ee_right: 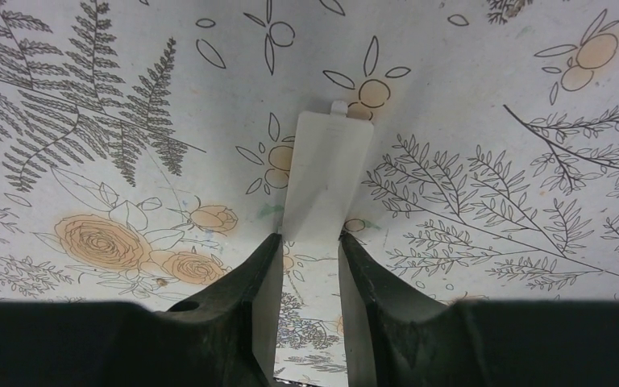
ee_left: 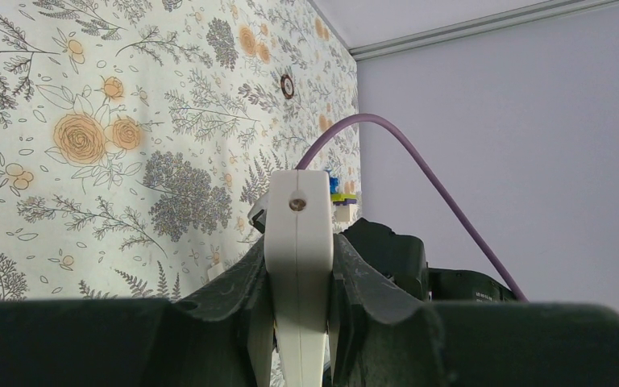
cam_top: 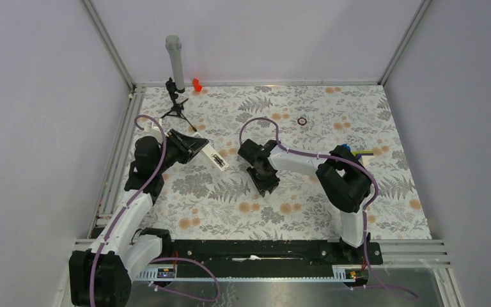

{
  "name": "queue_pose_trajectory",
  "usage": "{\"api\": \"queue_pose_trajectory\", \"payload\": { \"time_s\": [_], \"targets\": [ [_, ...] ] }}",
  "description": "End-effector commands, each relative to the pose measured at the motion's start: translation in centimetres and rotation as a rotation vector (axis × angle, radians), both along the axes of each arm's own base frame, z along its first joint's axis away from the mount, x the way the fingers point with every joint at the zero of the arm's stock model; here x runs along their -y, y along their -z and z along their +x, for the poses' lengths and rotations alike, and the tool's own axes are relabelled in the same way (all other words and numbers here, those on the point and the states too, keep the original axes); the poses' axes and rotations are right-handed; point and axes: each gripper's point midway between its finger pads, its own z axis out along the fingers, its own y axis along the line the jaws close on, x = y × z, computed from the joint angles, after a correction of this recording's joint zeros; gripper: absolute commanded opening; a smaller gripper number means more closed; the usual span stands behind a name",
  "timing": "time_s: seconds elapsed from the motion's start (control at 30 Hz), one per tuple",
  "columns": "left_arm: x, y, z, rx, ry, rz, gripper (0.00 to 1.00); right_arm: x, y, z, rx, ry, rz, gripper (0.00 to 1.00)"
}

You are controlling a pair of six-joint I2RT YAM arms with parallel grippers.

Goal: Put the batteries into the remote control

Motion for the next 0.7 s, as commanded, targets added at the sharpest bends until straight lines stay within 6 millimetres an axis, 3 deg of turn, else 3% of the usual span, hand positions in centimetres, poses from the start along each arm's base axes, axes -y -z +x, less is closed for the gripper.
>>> {"api": "queue_pose_trajectory", "payload": {
  "time_s": [0.0,0.2,0.4,0.53,0.67],
  "targets": [
    [0.1,-1.9,0.5,0.085,0.016,-0.013,0.0,-0.2,-0.4,1.3,0.056,0.033,0.002,0.32],
    [0.7,-1.0,0.4,0.071,0.048,-0.03,0.0,-0.1,-2.9,2.0,0.141,0.027,0.053,0.32],
    [2.5,0.7,0.1,0.046,0.119,-0.027,0.0,0.5,-5.5,1.5,0.183,-0.018,0.1,0.34],
    [3.0,2.0,0.2,0.019,0.113,-0.023,0.0,1.2,-5.2,1.3,0.179,-0.024,0.077,0.36],
    [2.1,2.1,0.5,0.022,0.058,0.021,0.0,0.1,-5.5,2.6,0.217,0.061,0.091,0.5]
  ]
}}
